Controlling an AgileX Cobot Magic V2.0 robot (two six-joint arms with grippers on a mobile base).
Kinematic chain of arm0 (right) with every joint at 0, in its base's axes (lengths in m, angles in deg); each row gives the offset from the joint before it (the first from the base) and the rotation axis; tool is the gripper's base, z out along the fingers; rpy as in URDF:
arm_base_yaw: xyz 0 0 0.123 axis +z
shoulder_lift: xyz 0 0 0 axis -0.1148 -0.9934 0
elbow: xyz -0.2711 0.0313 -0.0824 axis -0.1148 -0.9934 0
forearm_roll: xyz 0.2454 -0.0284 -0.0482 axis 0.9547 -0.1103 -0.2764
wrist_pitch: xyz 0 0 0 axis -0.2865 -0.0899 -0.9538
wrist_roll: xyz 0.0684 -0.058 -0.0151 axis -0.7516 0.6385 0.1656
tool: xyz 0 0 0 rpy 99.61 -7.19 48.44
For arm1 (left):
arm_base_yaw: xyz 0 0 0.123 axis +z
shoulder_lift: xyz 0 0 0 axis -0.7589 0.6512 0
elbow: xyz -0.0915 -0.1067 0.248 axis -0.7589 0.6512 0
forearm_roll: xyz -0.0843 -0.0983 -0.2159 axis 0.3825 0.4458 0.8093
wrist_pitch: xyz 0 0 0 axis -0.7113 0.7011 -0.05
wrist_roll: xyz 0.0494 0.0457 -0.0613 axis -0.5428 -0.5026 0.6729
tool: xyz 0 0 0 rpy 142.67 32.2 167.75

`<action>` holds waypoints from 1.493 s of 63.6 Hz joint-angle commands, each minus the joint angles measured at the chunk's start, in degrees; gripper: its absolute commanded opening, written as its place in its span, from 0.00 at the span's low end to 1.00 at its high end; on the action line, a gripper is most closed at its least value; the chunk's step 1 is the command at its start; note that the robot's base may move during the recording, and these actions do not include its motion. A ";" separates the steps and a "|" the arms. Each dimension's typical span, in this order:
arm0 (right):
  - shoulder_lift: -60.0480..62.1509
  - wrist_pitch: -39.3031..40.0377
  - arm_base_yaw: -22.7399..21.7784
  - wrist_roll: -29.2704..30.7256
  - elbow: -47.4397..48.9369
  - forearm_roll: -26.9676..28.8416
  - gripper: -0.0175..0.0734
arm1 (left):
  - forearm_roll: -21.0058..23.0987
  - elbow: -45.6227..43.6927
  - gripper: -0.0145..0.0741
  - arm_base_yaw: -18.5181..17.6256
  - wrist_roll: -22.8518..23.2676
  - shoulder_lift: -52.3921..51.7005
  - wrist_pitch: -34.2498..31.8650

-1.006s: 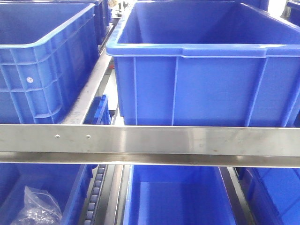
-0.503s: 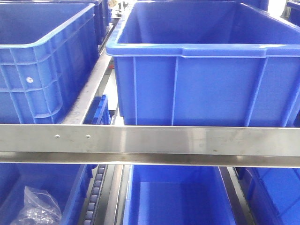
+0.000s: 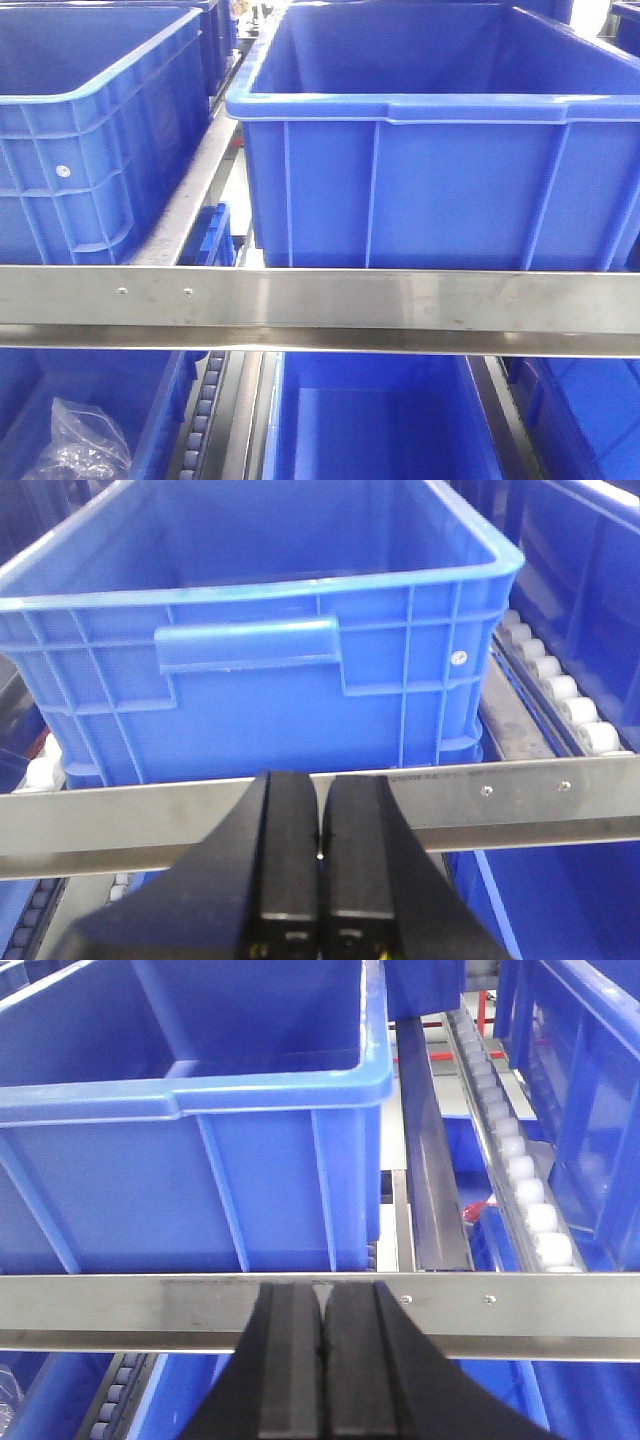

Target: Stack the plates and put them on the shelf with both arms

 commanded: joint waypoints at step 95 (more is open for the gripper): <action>1.11 4.69 -0.37 0.59 -0.09 -0.39 0.23 | 0.02 0.16 0.26 -0.10 0.65 -1.24 -8.80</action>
